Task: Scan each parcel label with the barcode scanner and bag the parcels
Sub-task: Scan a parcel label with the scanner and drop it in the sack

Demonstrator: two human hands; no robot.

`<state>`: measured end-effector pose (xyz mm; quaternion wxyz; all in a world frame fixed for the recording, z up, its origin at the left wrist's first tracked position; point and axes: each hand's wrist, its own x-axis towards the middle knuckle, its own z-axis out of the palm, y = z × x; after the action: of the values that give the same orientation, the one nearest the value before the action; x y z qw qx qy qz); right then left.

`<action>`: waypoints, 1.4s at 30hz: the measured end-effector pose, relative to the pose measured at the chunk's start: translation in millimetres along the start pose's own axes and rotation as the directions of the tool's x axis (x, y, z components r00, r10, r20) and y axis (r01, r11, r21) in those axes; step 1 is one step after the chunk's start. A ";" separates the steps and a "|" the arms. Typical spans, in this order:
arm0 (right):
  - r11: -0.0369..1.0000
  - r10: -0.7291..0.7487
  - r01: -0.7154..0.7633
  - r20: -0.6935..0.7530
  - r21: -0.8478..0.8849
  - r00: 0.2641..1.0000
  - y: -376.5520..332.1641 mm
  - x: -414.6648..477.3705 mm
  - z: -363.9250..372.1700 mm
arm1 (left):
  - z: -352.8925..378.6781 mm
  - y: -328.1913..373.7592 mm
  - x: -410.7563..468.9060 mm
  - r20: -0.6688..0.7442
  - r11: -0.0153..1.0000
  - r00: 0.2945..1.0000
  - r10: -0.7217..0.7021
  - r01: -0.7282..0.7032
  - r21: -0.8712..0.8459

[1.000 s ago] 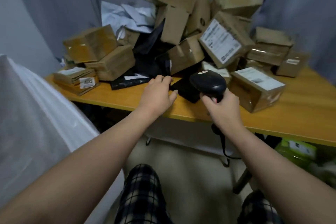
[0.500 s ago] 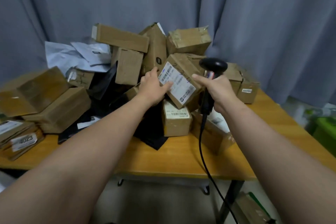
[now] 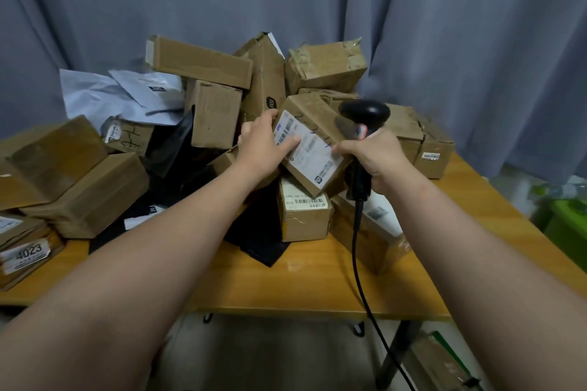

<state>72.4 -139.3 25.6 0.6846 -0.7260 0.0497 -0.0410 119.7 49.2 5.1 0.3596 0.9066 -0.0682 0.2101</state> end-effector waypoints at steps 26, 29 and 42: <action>0.948 0.092 -0.142 0.180 0.285 0.979 83.4 -159.2 66.1 | -90.3 -35.6 -180.1 0.053 0.925 0.996 -0.075 0.090 -0.368; 0.936 0.148 -0.204 0.203 0.287 0.968 100.0 -162.4 79.9 | -85.4 -56.6 -192.9 0.044 0.874 0.990 -0.131 0.136 -0.466; 0.912 0.249 -0.312 0.245 0.266 0.937 105.9 -129.1 104.9 | -81.2 -111.1 -181.4 0.146 0.867 0.973 -0.177 0.225 -0.446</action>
<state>-44.0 -25.0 -85.2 0.7872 -0.5987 0.0761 0.1264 -40.5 180.8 -89.2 0.5797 0.8073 -0.0393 0.1035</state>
